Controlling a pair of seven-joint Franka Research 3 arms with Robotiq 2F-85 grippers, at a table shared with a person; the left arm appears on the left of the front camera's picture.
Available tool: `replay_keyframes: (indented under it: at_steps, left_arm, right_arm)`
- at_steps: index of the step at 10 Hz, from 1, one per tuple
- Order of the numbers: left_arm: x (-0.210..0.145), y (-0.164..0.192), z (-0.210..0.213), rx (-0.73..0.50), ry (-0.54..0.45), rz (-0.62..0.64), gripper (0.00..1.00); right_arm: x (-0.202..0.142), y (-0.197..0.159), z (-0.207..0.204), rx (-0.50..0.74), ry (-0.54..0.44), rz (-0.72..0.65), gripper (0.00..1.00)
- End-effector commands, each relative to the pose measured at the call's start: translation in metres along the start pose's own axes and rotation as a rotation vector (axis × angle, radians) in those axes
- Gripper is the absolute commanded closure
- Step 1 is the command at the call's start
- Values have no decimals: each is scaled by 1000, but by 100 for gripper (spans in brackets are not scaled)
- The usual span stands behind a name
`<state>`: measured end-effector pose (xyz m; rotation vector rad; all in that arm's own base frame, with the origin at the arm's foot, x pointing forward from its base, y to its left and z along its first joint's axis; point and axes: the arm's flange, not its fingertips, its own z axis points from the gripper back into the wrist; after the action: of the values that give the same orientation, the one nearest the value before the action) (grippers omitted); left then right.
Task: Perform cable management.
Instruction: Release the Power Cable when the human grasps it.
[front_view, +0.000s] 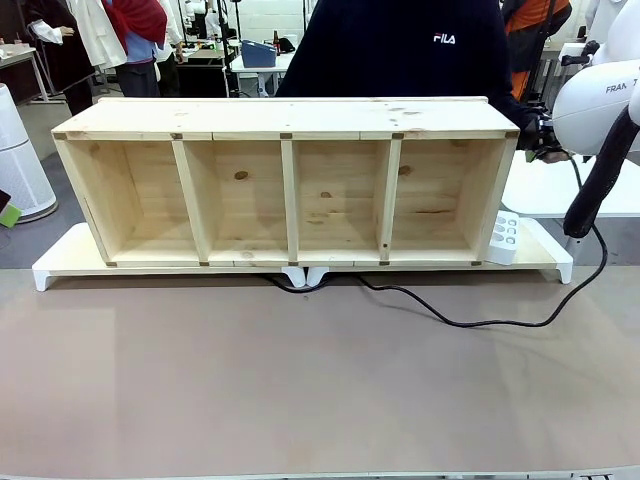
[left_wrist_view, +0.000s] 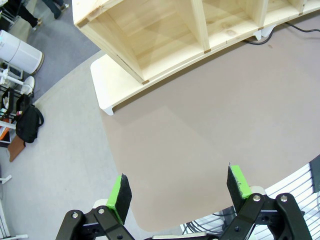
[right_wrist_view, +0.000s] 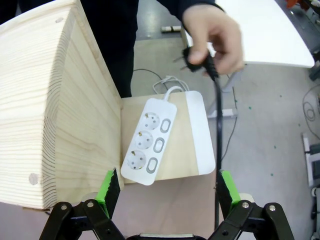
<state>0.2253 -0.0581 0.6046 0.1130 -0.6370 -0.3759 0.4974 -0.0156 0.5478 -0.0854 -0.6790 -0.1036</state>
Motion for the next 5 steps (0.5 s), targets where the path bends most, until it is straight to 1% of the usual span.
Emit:
replay_keyframes:
  at_steps: [1,5]
  left_arm:
    - [-1,0,0,-5,-1,0,0]
    - [-1,0,0,-5,-1,0,0]
  right_arm:
    - [0,0,-1,7,5,-11,0]
    - [0,0,-1,7,5,-11,0]
